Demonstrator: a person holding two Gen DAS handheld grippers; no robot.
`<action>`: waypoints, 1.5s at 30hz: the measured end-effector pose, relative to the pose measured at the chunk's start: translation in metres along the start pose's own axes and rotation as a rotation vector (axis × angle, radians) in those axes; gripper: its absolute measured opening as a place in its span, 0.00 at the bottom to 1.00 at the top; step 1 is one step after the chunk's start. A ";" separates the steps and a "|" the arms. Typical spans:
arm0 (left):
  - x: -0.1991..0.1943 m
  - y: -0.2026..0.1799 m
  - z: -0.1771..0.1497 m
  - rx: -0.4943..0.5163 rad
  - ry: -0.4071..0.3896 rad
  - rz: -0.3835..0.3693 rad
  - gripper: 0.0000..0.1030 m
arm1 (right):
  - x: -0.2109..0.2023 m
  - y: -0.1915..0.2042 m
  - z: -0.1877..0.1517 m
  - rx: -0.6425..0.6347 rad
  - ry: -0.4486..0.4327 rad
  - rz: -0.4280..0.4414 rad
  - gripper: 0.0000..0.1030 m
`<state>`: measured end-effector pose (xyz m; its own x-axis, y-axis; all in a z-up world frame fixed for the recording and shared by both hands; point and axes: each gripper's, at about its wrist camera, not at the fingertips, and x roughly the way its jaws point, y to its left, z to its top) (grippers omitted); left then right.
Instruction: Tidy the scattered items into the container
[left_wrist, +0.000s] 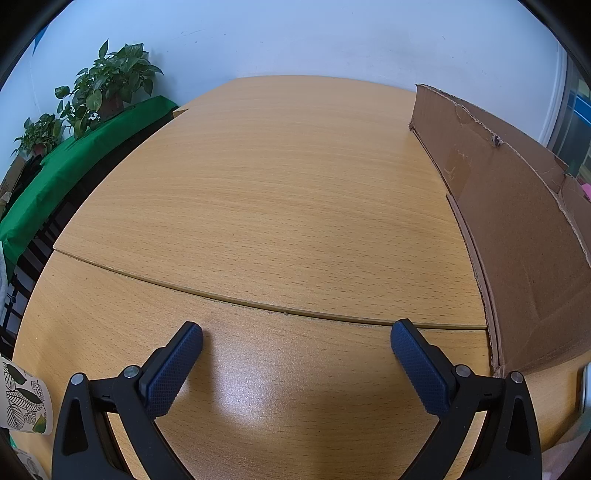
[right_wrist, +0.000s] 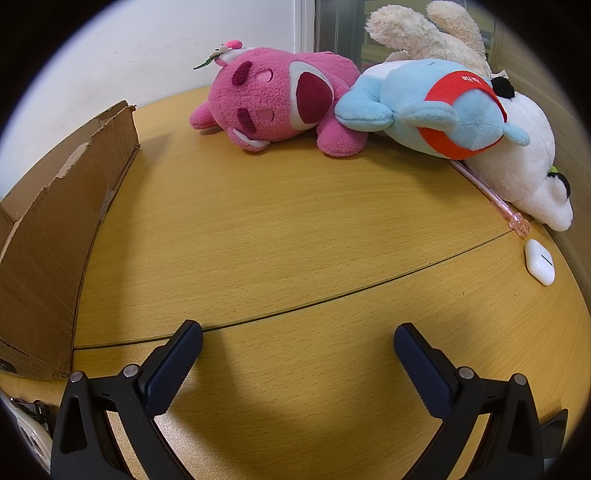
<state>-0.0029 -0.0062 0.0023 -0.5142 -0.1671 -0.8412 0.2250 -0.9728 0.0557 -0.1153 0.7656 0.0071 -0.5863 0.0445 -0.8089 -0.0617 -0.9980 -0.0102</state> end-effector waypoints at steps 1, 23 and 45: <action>0.000 0.000 0.000 0.000 0.000 -0.001 1.00 | 0.000 0.000 0.000 0.000 0.000 0.000 1.00; -0.019 -0.009 -0.017 0.009 0.041 -0.019 0.99 | -0.040 -0.005 -0.004 0.093 0.014 0.060 1.00; -0.073 -0.107 0.016 0.109 0.087 -0.245 1.00 | -0.085 0.185 0.010 -0.356 0.143 0.320 0.99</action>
<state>-0.0024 0.1076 0.0659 -0.4683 0.0851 -0.8794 0.0100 -0.9948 -0.1016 -0.0849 0.5774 0.0794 -0.4124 -0.2480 -0.8766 0.3975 -0.9148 0.0718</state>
